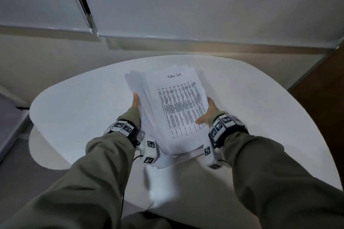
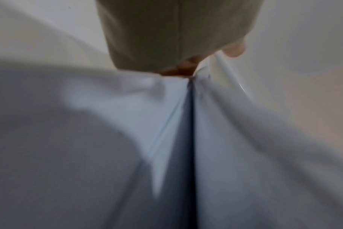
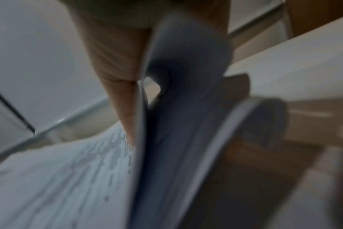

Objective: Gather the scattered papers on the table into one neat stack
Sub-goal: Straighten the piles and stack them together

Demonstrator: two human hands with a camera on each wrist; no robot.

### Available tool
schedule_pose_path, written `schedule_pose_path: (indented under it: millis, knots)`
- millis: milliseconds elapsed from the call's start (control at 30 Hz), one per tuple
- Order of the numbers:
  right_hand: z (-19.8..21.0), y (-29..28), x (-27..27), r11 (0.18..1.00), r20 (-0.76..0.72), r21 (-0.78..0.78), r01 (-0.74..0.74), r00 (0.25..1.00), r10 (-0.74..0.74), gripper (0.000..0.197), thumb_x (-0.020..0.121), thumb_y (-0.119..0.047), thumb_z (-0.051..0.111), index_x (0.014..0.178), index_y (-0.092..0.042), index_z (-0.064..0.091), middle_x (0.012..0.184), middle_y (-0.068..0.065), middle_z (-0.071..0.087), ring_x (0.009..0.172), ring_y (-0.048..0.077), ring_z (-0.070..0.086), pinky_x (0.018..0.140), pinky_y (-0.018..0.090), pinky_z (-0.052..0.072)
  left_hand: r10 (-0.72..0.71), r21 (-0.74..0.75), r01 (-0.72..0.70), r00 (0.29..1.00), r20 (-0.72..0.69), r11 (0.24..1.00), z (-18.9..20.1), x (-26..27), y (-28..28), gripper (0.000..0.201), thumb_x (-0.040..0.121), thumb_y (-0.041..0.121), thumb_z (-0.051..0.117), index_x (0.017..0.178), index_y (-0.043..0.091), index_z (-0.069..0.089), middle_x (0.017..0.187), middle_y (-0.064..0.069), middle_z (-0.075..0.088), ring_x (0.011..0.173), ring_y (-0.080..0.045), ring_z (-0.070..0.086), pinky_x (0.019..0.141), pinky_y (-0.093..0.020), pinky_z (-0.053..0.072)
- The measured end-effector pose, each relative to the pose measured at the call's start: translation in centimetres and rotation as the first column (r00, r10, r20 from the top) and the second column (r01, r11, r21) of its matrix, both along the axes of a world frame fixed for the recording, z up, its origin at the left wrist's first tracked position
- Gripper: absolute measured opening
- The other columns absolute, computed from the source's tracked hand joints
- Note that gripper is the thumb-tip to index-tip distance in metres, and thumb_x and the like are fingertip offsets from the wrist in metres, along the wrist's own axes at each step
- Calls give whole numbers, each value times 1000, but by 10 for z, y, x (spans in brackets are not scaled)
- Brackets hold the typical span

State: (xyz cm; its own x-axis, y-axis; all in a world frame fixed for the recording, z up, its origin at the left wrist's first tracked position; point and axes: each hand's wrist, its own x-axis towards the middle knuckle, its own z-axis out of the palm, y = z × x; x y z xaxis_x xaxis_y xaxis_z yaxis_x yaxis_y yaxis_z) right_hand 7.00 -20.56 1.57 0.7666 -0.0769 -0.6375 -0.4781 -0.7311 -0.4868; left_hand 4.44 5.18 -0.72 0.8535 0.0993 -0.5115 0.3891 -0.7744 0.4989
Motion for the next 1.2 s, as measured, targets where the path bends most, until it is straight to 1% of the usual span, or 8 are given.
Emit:
schedule_pose_path:
  millis: [67, 133, 233, 533, 700, 800, 1067, 1200]
  knots:
    - [-8, 3, -1, 993, -52, -99, -70, 996, 65, 120, 66, -30, 82, 148, -26, -6, 152, 14, 26, 132, 37, 37, 106, 53, 35, 38, -33, -38, 999, 3, 999, -7, 2, 4, 99, 69, 82, 42, 146, 23, 26, 118, -2, 49, 83, -18, 51, 68, -31, 44]
    - [-7, 6, 3, 974, -55, -212, -78, 996, 68, 122, 64, -43, 81, 148, -23, -5, 153, 15, 18, 136, 39, 30, 107, 53, 32, 1, 7, 0, 999, -54, 1000, 10, -2, 6, 86, 86, 36, 61, 149, 33, 2, 105, -5, 50, 82, -20, 57, 74, -35, 48]
    - [0, 4, 13, 959, 40, -284, 0, 999, 12, 118, 69, -47, 76, 149, -19, -6, 153, 15, 9, 139, 38, 20, 109, 51, 27, -28, -15, 26, 991, -132, 1000, 12, -6, 9, 126, 67, -14, 70, 143, 48, -9, 104, 3, 51, 84, -20, 60, 91, -38, 50]
    - [-9, 7, 7, 882, -51, -303, -360, 931, 362, 101, 79, -45, 66, 148, -33, -7, 153, 6, 26, 136, 30, 33, 106, 48, 35, -170, 222, 194, 978, -120, 956, 8, 6, 11, 106, 82, -3, 59, 145, 41, -13, 116, -17, 61, 104, -29, 61, 98, -45, 45]
    - [-9, 2, 22, 988, 52, 76, 131, 989, -135, 103, 81, -36, 68, 149, -23, -9, 157, 10, 15, 141, 32, 24, 114, 49, 25, -233, 244, 259, 963, -132, 935, 8, 5, 9, 91, 85, -3, 52, 144, 49, 6, 115, -8, 59, 103, -25, 60, 92, -36, 47]
    - [-7, 20, 23, 990, -8, -101, 94, 995, -96, 82, 89, -44, 53, 149, -12, 6, 154, 13, 20, 138, 34, 29, 110, 44, 28, -217, 200, 231, 972, -91, 952, 5, 6, 9, 90, 82, -9, 54, 143, 47, 19, 127, -7, 53, 112, -26, 57, 97, -33, 45]
    - [-15, 10, 23, 999, 40, 33, 24, 999, -25, 65, 80, -42, 67, 133, -13, 44, 139, 9, 45, 123, 29, 48, 106, 38, 37, 403, -235, -416, 909, -106, 878, 10, 18, -3, 61, 80, 11, 69, 133, 6, 40, 129, -15, 54, 119, -34, 50, 105, -42, 38]
    - [-7, -22, 25, 962, 56, 201, 186, 978, -200, 101, 67, -40, 79, 146, -19, 20, 151, 13, 29, 135, 31, 35, 111, 47, 30, 448, -436, -441, 889, -93, 785, 25, 17, -13, 65, 76, 8, 70, 134, 11, 42, 126, -13, 56, 112, -32, 51, 104, -53, 36]
